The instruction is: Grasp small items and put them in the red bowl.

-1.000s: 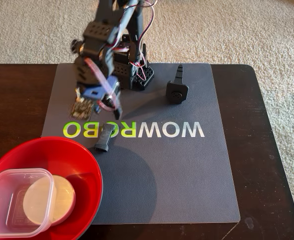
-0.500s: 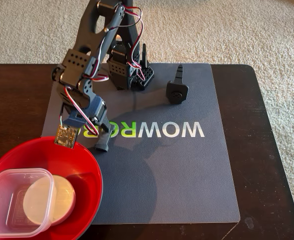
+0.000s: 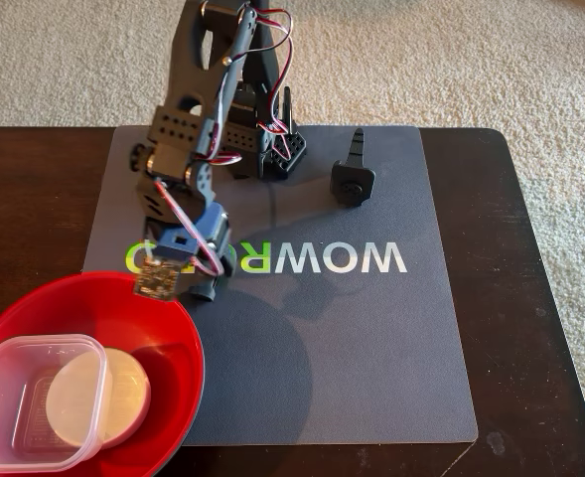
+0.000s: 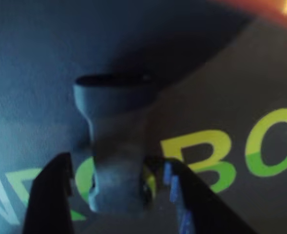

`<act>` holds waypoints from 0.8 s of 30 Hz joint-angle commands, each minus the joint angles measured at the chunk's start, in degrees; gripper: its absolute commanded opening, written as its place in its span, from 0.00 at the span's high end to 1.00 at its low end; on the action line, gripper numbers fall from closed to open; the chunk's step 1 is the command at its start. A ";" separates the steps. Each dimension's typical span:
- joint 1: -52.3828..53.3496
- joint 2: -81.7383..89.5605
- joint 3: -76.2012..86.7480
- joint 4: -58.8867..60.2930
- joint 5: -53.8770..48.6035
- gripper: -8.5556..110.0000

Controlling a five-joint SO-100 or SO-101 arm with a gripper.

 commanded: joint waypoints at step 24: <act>-9.40 48.25 4.04 1.76 -19.78 0.93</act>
